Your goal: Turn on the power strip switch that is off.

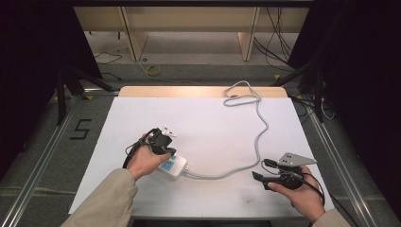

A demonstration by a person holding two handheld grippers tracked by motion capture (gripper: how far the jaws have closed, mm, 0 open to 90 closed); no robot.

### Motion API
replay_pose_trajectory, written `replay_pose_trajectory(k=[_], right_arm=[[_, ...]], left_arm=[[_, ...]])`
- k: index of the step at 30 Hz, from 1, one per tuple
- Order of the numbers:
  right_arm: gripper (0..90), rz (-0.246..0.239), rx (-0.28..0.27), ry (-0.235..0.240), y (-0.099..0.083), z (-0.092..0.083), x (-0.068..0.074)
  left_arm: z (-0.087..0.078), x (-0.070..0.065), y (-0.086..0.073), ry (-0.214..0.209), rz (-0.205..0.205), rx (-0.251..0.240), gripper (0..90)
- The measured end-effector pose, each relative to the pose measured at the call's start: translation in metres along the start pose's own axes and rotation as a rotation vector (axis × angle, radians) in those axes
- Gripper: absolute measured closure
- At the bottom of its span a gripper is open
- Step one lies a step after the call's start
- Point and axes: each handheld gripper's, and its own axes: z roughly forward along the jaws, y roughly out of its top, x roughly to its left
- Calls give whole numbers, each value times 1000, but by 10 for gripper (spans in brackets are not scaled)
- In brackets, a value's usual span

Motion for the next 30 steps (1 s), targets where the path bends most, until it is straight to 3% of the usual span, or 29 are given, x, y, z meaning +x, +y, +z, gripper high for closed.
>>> replay_pose_trajectory(k=[30], right_arm=[[298,-4,10,9,-1,0,1]], left_arm=[[8,-5,6,11,7,49,899]])
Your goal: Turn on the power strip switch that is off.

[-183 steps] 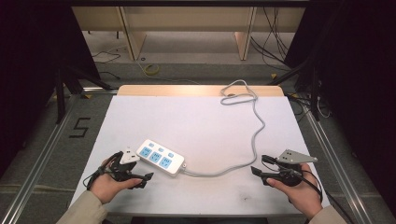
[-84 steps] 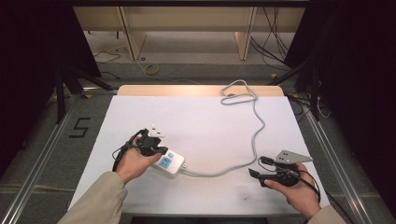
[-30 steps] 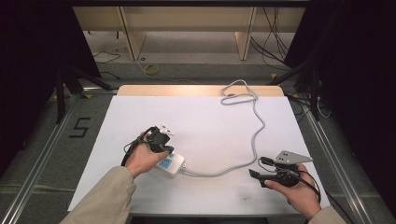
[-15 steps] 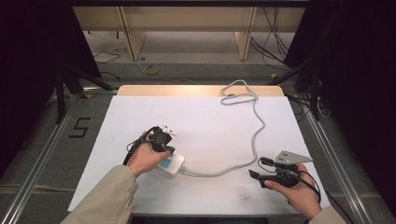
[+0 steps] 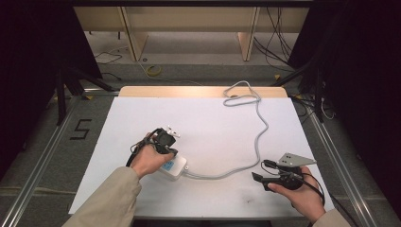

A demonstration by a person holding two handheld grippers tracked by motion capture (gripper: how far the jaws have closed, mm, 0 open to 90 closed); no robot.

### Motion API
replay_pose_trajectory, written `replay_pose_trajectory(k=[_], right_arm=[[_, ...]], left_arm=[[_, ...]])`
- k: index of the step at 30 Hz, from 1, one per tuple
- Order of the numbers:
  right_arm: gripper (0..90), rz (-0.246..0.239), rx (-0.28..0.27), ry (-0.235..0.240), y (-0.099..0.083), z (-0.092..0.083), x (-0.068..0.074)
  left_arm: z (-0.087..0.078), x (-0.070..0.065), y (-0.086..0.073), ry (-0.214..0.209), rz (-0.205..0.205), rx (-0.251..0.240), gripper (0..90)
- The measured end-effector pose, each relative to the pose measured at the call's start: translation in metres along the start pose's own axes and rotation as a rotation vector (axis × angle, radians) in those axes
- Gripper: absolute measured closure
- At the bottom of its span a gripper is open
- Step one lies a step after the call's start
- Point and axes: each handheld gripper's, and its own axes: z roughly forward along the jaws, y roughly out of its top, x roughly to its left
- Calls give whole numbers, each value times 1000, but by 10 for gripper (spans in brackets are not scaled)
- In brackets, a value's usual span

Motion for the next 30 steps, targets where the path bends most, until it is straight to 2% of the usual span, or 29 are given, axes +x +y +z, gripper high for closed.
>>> replay_pose_trajectory(k=[24,30], right_arm=[[300,-5,11,13,0,1,1],[300,-4,16,16,-1,1,1]], left_arm=[[1,-3,0,11,27,31,899],[1,-3,0,15,13,40,899]])
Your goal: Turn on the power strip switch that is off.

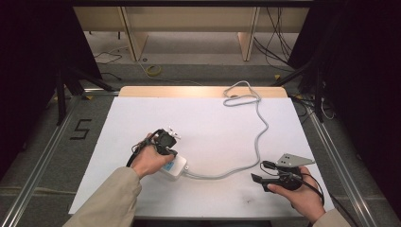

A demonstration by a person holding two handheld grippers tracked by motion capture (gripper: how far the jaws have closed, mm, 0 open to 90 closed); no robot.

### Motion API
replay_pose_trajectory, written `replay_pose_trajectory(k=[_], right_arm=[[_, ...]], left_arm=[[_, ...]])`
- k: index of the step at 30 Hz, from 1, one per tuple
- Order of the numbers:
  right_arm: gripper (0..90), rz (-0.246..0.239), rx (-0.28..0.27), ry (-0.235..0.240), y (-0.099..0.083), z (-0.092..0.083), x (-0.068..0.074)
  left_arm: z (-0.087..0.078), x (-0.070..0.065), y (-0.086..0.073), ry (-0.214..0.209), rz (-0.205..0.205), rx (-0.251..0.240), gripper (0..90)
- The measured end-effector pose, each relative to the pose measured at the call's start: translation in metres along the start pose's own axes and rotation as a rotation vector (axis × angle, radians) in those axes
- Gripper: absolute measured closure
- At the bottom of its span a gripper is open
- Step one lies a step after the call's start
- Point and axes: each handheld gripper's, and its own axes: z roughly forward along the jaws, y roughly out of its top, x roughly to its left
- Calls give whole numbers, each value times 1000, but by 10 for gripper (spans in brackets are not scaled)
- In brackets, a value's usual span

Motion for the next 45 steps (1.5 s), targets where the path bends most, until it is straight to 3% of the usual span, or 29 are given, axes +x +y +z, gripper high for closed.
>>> replay_pose_trajectory(k=[45], right_arm=[[305,-1,7,5,-1,0,1]], left_arm=[[3,-1,4,9,25,32,900]])
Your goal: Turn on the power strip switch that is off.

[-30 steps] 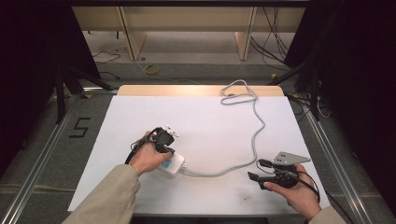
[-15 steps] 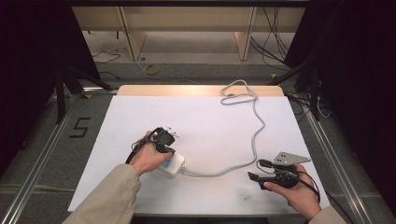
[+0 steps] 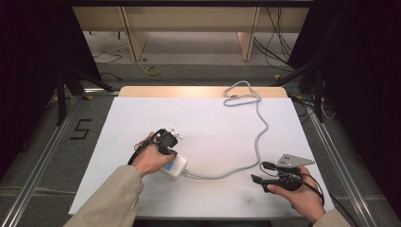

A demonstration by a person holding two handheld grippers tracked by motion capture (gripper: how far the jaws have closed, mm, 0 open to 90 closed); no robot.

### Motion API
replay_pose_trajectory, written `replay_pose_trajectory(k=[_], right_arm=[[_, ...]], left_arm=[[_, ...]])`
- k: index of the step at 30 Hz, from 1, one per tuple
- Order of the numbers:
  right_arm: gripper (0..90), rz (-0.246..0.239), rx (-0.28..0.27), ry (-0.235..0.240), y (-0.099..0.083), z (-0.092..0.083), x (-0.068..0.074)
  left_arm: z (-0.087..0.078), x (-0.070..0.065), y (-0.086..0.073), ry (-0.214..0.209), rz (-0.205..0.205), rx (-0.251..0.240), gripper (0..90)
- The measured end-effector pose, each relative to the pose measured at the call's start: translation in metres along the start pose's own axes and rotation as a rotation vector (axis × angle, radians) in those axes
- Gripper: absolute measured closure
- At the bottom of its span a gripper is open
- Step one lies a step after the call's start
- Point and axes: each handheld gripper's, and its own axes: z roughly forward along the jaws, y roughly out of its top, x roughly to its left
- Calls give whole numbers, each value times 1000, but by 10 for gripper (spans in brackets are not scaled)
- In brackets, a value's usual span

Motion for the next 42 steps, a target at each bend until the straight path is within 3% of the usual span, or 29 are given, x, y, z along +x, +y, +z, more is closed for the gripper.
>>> replay_pose_trajectory(k=[15,21,25,42], right_arm=[[306,2,0,1,0,0,0],[306,1,-1,0,0,0,0],[306,1,-1,0,0,0,0],[307,-2,3,2,0,0,0]], left_arm=[[0,0,0,-7,1,3,900],[1,-2,0,9,14,3,900],[1,-5,0,21,44,28,900],[0,-1,-2,-4,6,0,900]])
